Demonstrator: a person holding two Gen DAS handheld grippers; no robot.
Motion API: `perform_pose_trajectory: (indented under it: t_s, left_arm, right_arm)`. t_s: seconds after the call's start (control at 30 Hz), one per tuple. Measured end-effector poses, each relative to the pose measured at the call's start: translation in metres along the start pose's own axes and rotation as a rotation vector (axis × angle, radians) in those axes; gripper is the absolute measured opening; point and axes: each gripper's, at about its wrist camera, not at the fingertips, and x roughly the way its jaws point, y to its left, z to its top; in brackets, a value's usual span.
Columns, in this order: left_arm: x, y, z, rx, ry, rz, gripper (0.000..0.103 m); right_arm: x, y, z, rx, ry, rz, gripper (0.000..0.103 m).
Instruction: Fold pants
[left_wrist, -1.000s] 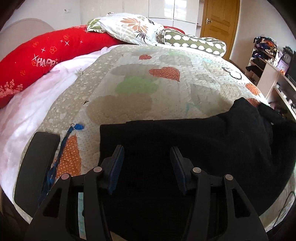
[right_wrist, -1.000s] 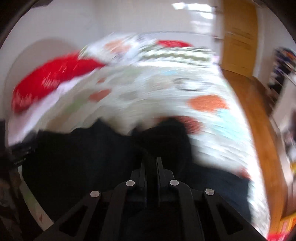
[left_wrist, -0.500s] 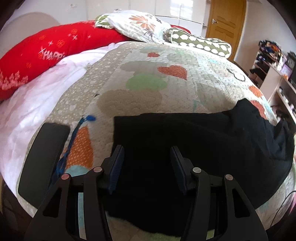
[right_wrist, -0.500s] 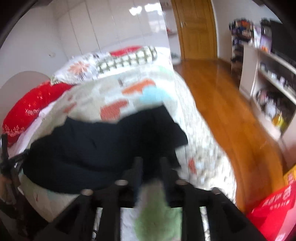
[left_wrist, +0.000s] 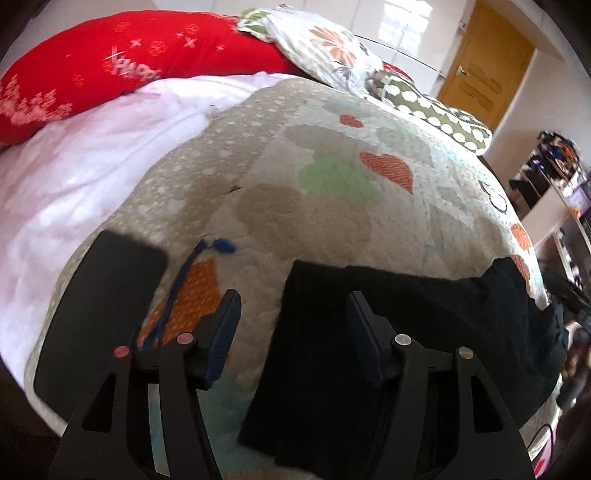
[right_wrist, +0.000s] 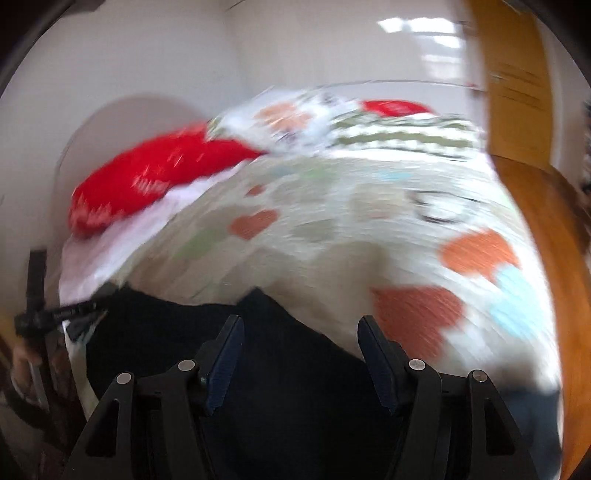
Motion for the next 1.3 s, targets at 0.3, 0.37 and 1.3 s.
perform_pose_trajectory:
  t_s: [0.3,0.37,1.3]
  left_arm:
    - [0.026,-0.023,0.009,0.116,0.034,-0.090,0.040]
    - [0.024,-0.026,0.010,0.128,0.024,-0.096,0.038]
    - [-0.009,-0.051,-0.038,0.144,-0.003,-0.020,0.007]
  right_arm:
    - [0.053,0.010,-0.001,-0.071,0.098,0.043,0.003]
    - [0.043,0.007,0.001,-0.055,0.063,0.038,0.003]
    - [-0.036,-0.012,-0.089,0.131,0.071,-0.162,0.023]
